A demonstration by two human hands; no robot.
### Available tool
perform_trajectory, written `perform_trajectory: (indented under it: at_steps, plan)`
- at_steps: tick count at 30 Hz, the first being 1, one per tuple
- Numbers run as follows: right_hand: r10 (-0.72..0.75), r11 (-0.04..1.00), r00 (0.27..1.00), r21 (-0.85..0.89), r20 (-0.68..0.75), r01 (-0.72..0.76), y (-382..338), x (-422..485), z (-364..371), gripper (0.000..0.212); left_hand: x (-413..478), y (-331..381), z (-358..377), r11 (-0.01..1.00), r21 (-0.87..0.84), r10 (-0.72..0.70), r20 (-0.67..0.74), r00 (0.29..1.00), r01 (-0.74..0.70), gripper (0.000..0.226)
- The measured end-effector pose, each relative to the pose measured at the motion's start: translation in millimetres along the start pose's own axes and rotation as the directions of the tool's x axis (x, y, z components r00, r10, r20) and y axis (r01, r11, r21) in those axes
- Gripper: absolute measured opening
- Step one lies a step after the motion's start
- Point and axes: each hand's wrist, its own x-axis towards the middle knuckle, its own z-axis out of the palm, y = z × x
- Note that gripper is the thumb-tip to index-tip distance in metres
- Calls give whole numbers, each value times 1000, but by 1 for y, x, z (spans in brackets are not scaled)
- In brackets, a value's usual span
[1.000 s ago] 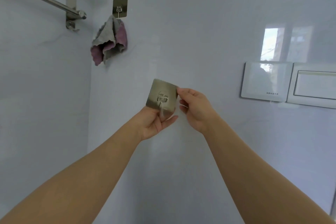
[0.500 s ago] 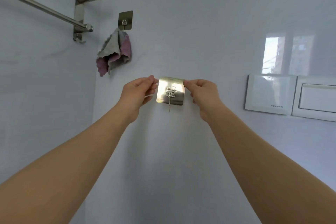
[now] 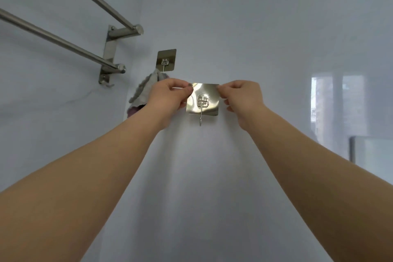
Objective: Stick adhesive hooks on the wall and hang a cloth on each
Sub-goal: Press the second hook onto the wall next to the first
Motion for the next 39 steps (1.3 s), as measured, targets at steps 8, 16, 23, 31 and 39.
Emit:
perform_trajectory:
  at_steps: [8, 16, 23, 31, 39]
  plan:
    - [-152, 979, 981, -154, -121, 133, -30, 62, 33, 27, 84, 9, -6, 994, 21, 106, -23, 994, -105, 20]
    - [-236, 928, 958, -330, -165, 172, -48, 98, 62, 28, 143, 3, -16, 985, 67, 165, -68, 984, -161, 23]
    - [-288, 875, 938, -451, -191, 177, -58, 111, 76, 14, 164, 8, -20, 976, 125, 186, -62, 981, -178, 22]
    - [-291, 837, 929, -532, -231, 130, -63, 115, 78, 21, 164, 9, -19, 978, 82, 195, -57, 979, -190, 23]
    - [-306, 834, 914, -539, -266, 122, -63, 112, 76, 22, 163, 12, -15, 982, 48, 183, -38, 982, -182, 25]
